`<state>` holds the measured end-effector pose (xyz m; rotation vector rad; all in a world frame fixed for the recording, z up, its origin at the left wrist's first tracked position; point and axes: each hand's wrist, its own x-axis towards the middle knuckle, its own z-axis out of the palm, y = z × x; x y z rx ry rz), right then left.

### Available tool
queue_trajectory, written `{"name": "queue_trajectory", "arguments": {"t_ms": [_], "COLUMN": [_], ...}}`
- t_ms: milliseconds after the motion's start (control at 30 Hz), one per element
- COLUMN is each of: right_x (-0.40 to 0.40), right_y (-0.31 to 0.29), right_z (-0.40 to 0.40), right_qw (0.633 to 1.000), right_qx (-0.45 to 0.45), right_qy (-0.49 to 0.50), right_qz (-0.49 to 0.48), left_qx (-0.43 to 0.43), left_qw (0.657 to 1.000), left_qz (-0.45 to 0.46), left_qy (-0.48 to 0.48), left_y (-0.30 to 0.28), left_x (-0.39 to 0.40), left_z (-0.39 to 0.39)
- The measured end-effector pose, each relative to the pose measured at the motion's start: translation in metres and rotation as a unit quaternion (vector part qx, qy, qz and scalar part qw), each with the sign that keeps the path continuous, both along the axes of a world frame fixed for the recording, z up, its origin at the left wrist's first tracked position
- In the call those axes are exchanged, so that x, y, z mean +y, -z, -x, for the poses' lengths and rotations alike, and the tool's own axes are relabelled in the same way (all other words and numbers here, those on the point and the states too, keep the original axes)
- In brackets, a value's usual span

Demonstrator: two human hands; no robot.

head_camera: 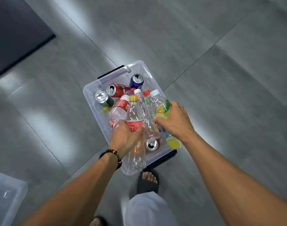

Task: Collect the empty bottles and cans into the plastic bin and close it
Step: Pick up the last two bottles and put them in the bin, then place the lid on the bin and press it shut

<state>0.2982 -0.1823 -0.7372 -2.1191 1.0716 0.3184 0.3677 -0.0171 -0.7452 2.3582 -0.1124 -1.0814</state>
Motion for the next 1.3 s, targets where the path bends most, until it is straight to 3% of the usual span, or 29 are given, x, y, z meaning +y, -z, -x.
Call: {"name": "queue_trajectory", "arguments": {"t_ms": [133, 267, 467, 667, 1000, 1300], "right_x": [-0.009, -0.006, 0.009, 0.079, 0.320, 0.636], "right_y": [0.045, 0.053, 0.015, -0.030, -0.053, 0.012], "right_z": [-0.021, -0.019, -0.010, -0.029, -0.097, -0.177], "right_qw": [1.000, 0.999, 0.994, 0.985, 0.959, 0.915], "right_qx": [0.008, 0.049, 0.064, 0.041, 0.044, 0.054], "right_qy": [-0.001, -0.020, -0.066, -0.163, -0.278, -0.395], "right_qz": [0.001, 0.003, 0.064, 0.051, 0.019, -0.053], "left_qx": [-0.025, -0.028, -0.084, -0.148, -0.137, -0.094], "left_qw": [0.999, 0.999, 0.994, 0.974, 0.986, 0.970], "left_qz": [-0.004, 0.003, -0.012, -0.048, -0.094, -0.161], "left_qy": [-0.040, -0.027, 0.064, 0.162, 0.023, -0.156], "left_y": [0.044, 0.055, 0.025, -0.025, -0.050, 0.008], "left_x": [-0.018, -0.018, 0.016, 0.086, 0.346, 0.650], "left_z": [-0.013, -0.015, -0.003, 0.000, -0.028, -0.057]}}
